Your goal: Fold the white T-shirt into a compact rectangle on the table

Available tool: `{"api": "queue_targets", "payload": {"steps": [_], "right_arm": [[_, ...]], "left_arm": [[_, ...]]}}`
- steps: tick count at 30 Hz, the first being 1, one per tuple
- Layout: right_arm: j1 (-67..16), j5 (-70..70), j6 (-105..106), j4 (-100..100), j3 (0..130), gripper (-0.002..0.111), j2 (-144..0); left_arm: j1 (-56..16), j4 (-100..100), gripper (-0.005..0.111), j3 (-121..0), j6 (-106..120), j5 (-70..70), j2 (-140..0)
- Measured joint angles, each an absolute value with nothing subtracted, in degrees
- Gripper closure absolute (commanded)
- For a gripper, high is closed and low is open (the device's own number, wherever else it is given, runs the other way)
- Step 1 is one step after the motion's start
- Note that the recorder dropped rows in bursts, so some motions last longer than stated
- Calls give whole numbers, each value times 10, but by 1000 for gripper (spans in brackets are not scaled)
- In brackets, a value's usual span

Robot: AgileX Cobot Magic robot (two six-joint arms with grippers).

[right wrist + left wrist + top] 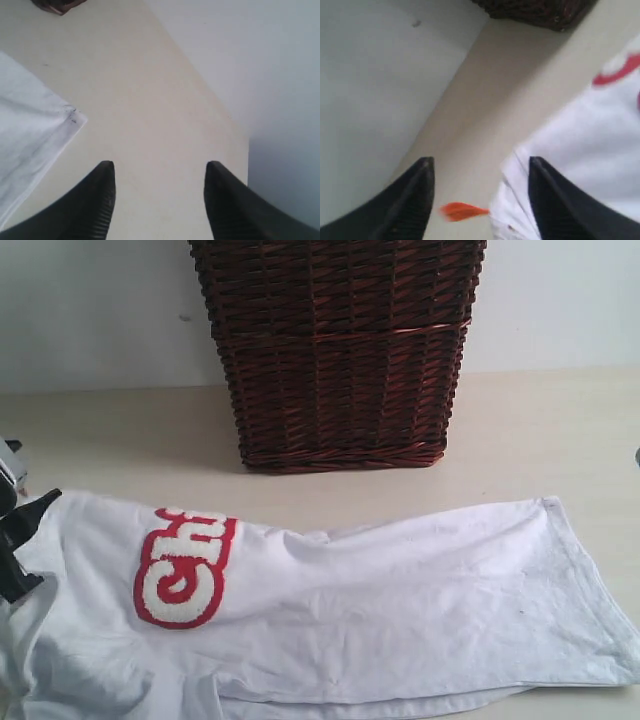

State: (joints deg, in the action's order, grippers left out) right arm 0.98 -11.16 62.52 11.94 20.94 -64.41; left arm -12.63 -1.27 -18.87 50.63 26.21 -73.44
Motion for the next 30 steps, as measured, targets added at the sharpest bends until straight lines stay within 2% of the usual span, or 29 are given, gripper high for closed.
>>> {"api": "queue_targets", "payload": {"steps": [3,4,5,6,7,8,9,10,11,15,19,25,30], "right_arm": [[10,-124,618,120,209,55,-640],[10,-124,618,120,209,55,-636],[10,-124,618,120,209,56,-617],[10,-124,618,120,209,58,-601],[10,-123,616,120,209,61,-561],[10,-123,610,120,209,76,-542],[10,-123,574,120,209,94,-489],[10,-122,522,120,209,105,-447],[10,-115,494,120,209,108,-417],[10,-24,442,132,209,108,-293],[10,112,437,178,209,108,-205],[10,226,430,211,209,108,-145],[10,252,423,218,209,108,-132]], "left_arm": [[-126,-24,44,-189,487,272,-727],[-126,-31,49,-189,486,273,-721],[-124,-39,55,-189,485,274,-703],[-121,-40,71,-189,483,274,-688],[-112,-41,82,-189,483,277,-654],[-106,-41,103,-189,483,279,-630],[-95,-44,106,-189,478,282,-574],[-84,-49,106,-189,463,283,-527],[-77,-56,106,-189,447,283,-492],[-55,-165,106,-189,410,253,-344],[-53,-316,106,-189,416,101,-225],[-53,-325,106,-189,419,-105,-168],[-53,-323,106,-189,420,-151,-165]]}}
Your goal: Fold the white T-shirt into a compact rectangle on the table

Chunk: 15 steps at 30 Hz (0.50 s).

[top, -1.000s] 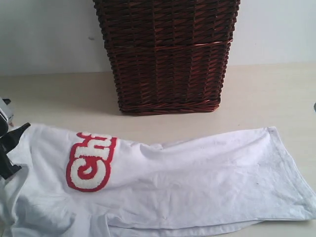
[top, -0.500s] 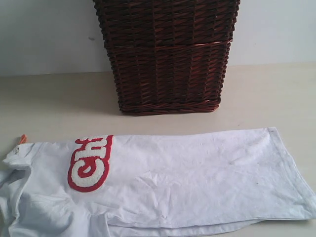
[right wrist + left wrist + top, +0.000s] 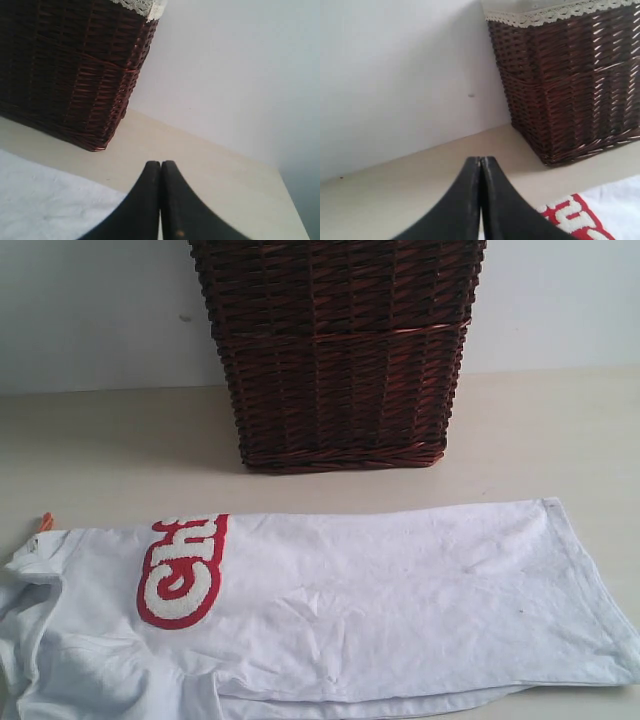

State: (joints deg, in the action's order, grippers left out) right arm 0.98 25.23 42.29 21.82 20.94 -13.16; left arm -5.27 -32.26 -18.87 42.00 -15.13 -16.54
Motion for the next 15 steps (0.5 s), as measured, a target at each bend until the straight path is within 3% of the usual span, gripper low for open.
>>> {"api": "queue_targets", "payload": {"steps": [8,15], "right_arm": [[10,200,419,214,167,108,-122],[10,-136,418,172,22,108,-64]], "left_arm": [[-53,-315,106,-189,432,-145,-165],[-53,-274,106,-189,441,-145,-165]]}}
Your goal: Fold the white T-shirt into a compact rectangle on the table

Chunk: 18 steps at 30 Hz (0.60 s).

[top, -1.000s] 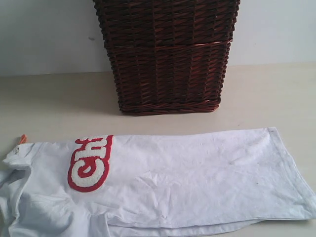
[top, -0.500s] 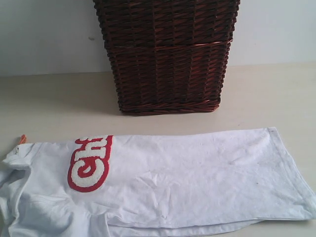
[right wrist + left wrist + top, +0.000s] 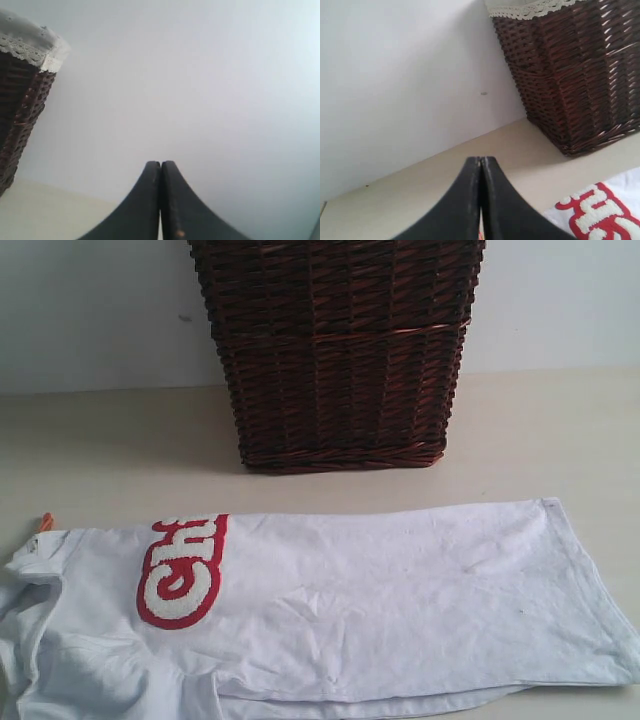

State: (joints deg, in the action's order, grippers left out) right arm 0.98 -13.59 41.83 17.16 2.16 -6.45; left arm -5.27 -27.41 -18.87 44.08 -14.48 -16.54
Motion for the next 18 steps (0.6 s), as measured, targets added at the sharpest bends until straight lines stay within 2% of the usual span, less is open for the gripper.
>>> {"api": "queue_targets", "payload": {"steps": [5,12,18], "right_arm": [[10,-108,418,156,2,108,-47],[10,38,418,-66,3,108,-41],[10,71,418,52,3,108,-41]], "left_arm": [[-53,-266,106,-189,441,-145,-165],[-53,-261,106,-189,441,-146,-165],[-53,-260,106,-189,441,-150,-165]]}}
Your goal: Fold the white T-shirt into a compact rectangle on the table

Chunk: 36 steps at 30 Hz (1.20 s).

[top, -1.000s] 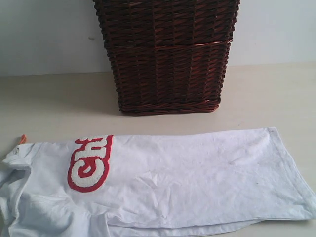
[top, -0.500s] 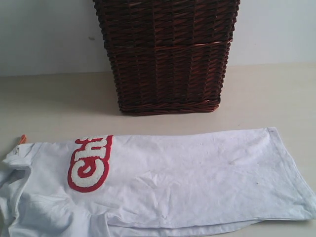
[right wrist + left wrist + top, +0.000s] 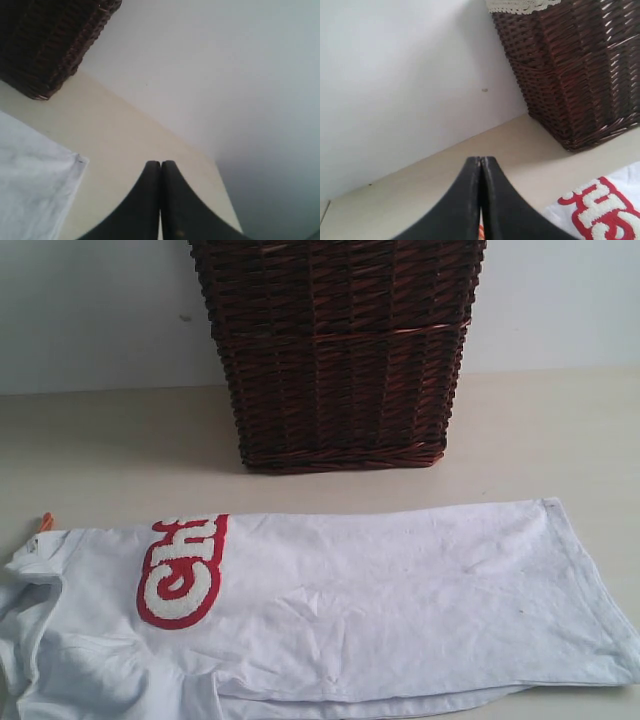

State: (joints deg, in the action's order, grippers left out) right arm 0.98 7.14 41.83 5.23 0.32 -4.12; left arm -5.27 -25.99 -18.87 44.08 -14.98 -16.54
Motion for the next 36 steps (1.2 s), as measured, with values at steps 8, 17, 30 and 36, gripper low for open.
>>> {"api": "queue_targets", "payload": {"steps": [8,17,30,36], "right_arm": [[11,84,418,192,3,108,-3],[11,176,243,255,3,108,-3],[11,191,125,127,3,108,-3],[11,190,127,123,3,108,-3]], "left_arm": [[-53,-255,106,-188,441,-181,-161],[-53,-206,106,-188,453,-184,-161],[-53,-165,107,-186,399,-258,-161],[-53,-157,107,-181,367,-258,-189]]}}
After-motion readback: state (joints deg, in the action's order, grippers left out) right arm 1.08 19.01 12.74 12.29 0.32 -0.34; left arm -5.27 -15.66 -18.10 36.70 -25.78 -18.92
